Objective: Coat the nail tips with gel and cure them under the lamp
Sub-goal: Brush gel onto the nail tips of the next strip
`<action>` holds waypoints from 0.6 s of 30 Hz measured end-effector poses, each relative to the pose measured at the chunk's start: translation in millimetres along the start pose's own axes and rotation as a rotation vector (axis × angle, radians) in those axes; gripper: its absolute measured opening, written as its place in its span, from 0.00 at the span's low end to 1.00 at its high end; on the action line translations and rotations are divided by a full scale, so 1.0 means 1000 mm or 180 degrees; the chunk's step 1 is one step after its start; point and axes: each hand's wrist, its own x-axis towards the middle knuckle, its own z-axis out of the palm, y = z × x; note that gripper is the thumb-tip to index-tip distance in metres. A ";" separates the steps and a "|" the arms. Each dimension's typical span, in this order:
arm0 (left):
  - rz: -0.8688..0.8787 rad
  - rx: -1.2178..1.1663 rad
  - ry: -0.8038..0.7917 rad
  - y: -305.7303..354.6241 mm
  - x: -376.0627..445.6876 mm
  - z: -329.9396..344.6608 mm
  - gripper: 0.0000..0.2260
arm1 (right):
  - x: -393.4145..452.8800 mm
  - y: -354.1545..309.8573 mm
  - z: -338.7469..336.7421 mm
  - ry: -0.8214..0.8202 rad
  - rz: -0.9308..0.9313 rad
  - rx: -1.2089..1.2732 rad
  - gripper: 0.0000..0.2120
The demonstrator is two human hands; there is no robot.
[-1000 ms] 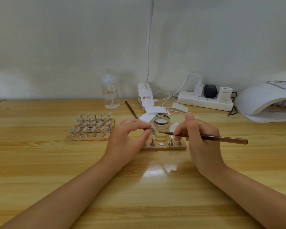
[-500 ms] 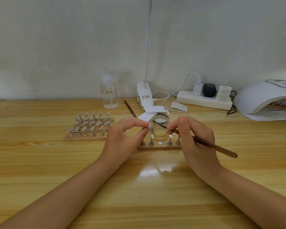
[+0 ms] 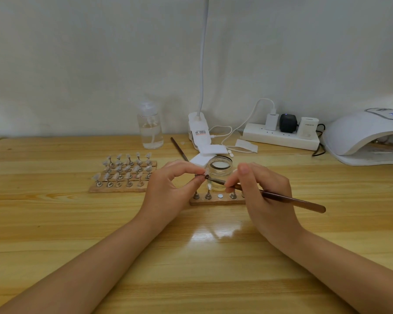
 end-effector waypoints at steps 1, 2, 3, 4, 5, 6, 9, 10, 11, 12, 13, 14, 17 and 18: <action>-0.0002 0.0000 -0.0006 0.000 0.000 0.000 0.10 | 0.000 0.000 0.000 -0.0009 0.0002 0.0029 0.16; -0.0008 0.0000 -0.0013 0.000 0.000 0.000 0.10 | -0.001 0.000 0.000 0.0000 0.0016 0.0072 0.16; -0.0017 -0.0001 -0.0017 0.000 0.000 0.000 0.09 | -0.001 0.000 0.000 0.0027 0.0045 0.0118 0.16; -0.0026 -0.0003 -0.0019 0.000 0.000 0.000 0.09 | -0.001 0.001 -0.001 0.0064 0.0084 0.0157 0.16; -0.0031 -0.0003 -0.0022 0.000 0.000 0.000 0.09 | -0.001 0.002 -0.001 0.0103 0.0128 0.0190 0.17; -0.0038 0.0000 -0.0025 0.000 0.000 0.000 0.09 | -0.001 0.003 -0.001 0.0132 0.0173 0.0211 0.17; -0.0052 0.0003 -0.0023 0.000 0.000 0.000 0.09 | 0.000 0.004 0.000 0.0129 0.0272 0.0187 0.18; -0.0054 0.0006 -0.0028 0.001 0.000 0.000 0.09 | 0.000 0.004 0.000 0.0104 0.0276 0.0166 0.18; -0.0059 0.0010 -0.0036 0.001 0.000 0.000 0.09 | 0.000 0.004 0.001 0.0073 0.0268 0.0145 0.17; -0.0067 0.0015 -0.0043 0.001 0.000 0.000 0.10 | 0.000 0.004 0.001 0.0045 0.0259 0.0130 0.16; -0.0077 0.0015 -0.0046 0.001 -0.001 -0.001 0.10 | 0.000 0.003 0.001 0.0022 0.0257 0.0133 0.16; -0.0090 0.0012 -0.0045 0.002 -0.001 -0.001 0.10 | 0.000 0.003 0.002 0.0007 0.0259 0.0153 0.15; -0.0119 0.0019 -0.0042 0.003 0.000 -0.001 0.11 | 0.000 0.001 0.001 -0.0007 0.0214 0.0189 0.15; -0.0117 0.0024 -0.0040 0.003 0.000 -0.001 0.11 | -0.001 0.001 0.001 -0.0013 0.0188 0.0175 0.15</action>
